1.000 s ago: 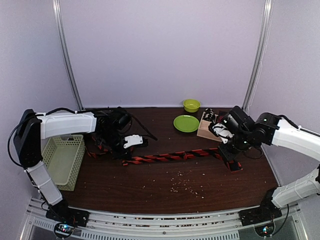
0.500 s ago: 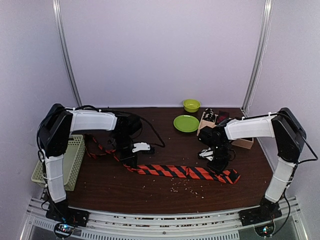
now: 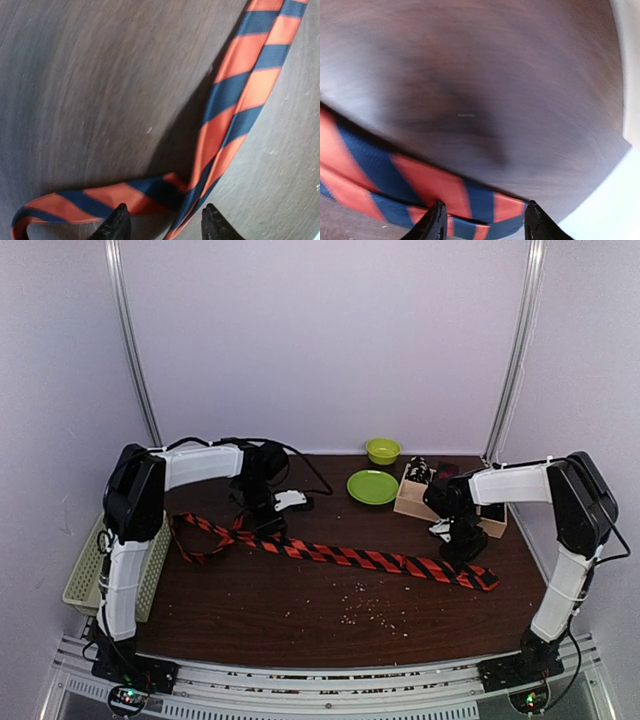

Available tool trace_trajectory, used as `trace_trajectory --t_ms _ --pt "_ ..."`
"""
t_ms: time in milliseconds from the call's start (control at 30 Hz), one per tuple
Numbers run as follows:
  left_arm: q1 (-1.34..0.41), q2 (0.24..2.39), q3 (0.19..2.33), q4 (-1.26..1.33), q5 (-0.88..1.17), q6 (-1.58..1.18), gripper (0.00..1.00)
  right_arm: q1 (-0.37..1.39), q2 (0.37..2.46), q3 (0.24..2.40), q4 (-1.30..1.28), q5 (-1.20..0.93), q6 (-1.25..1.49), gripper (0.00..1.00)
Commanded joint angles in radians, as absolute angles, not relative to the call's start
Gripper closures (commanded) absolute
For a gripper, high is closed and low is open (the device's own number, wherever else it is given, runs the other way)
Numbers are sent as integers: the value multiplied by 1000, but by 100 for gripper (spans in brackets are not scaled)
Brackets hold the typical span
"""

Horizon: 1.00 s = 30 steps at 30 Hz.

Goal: Roll the ties
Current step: Adjust the tie at the center of the board.

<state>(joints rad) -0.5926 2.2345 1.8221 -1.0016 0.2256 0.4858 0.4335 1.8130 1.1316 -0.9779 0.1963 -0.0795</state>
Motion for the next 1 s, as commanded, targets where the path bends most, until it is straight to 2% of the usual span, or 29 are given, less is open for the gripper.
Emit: trace_trajectory --t_ms 0,67,100,133,200,233,433,500,633,700,833,900,967 --pt "-539 2032 1675 -822 135 363 43 421 1758 1154 -994 288 -44 45" --pt "-517 1885 1549 -667 117 316 40 424 1704 1166 -995 280 -37 41" --pt "-513 1815 1487 -604 104 296 34 426 1669 1171 -994 271 -35 40" --pt "-511 1743 1433 -550 92 279 22 428 1634 1177 -989 261 -33 39" --pt "-512 1623 1323 -460 82 249 3 433 1551 1193 -971 235 -25 32" --pt "-511 1558 1291 -421 58 220 2 439 1513 1203 -960 210 -23 30" --pt "-504 1343 1036 -111 -5 -119 2 458 1250 1179 -724 -32 12 11" --pt "-501 1303 1005 -85 67 -110 2 460 1177 1132 -606 -36 44 0" --pt "-481 1244 1014 -196 119 2 2 459 1048 1019 -360 2 133 1" --pt "-481 1264 1058 -336 124 96 2 456 1008 953 -263 33 221 1" --pt "-482 1413 1160 -641 35 225 2 453 1008 921 -196 -120 198 1" --pt "-480 1488 1190 -742 6 261 10 454 1043 947 -232 -164 205 0" --pt "-480 1546 1205 -807 6 289 14 454 1074 960 -257 -198 226 0"
